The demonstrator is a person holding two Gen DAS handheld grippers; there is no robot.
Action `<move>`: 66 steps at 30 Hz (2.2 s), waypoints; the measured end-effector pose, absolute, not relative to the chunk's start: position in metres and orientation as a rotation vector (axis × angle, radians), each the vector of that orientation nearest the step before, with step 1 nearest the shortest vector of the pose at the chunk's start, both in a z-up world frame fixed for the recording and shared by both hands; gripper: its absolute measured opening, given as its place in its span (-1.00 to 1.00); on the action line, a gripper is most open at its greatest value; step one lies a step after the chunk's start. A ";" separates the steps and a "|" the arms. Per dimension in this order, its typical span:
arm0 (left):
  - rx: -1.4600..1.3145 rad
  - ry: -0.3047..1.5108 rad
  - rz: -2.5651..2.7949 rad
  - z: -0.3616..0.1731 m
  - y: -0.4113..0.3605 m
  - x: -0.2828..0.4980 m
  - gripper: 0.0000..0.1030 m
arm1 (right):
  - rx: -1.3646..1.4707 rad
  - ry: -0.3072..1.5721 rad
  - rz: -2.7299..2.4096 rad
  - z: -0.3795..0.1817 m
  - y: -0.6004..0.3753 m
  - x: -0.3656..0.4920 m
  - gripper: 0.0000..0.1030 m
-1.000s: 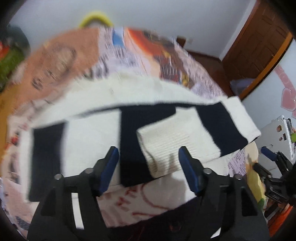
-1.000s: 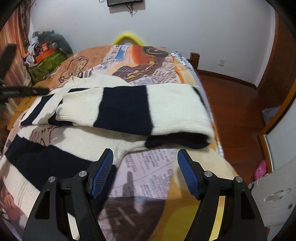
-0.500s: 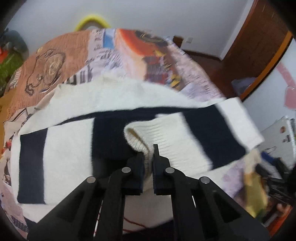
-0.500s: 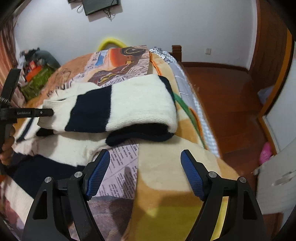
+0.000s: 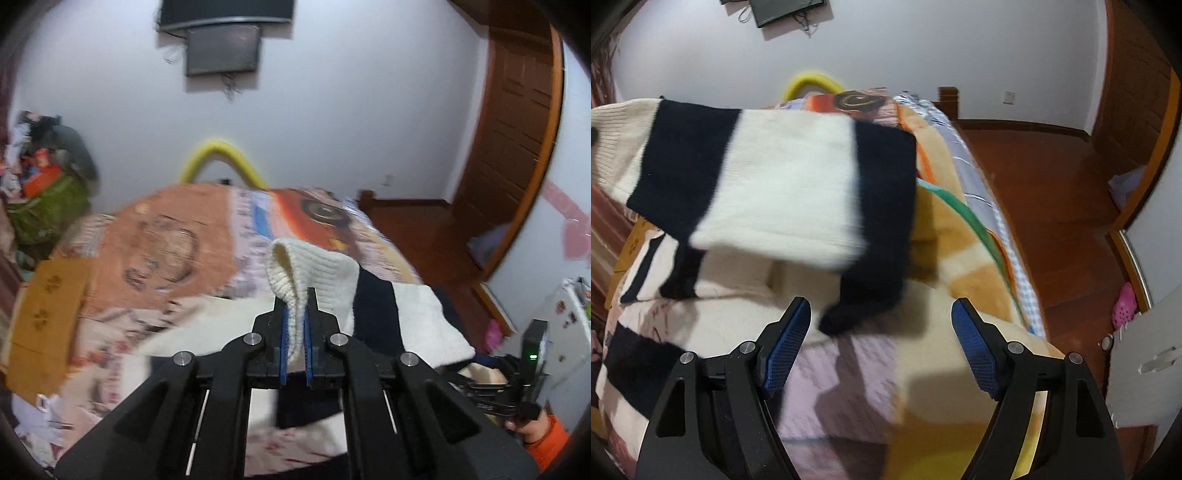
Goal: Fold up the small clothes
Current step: 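Lay the sleeve across the folded sweater with the left tool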
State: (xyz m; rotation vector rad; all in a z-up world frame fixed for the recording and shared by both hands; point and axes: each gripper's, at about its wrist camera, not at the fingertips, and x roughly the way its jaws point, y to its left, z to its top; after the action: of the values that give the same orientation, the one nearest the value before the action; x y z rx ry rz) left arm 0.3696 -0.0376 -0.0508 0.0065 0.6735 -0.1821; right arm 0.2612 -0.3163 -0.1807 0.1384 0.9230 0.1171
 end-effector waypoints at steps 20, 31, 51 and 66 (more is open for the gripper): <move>-0.113 0.938 0.052 -0.162 0.157 0.383 -0.88 | -0.033 0.933 0.250 -0.177 -0.200 0.279 0.47; -0.107 1.141 0.104 -0.242 0.178 0.386 -0.57 | -0.042 0.910 0.261 -0.174 -0.198 0.279 0.47; -0.007 1.142 0.038 -0.252 0.122 0.411 0.24 | 0.024 0.946 0.316 -0.192 -0.186 0.345 0.47; -0.019 1.097 0.048 -0.255 0.141 0.361 0.75 | -0.137 0.953 0.283 -0.196 -0.207 0.279 0.47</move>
State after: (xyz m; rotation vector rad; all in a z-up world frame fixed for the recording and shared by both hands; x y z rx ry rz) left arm 0.3606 0.1413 -0.2554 -0.0186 1.0971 0.0482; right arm 0.2791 -0.2073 -0.1957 -0.1374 0.9528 0.2830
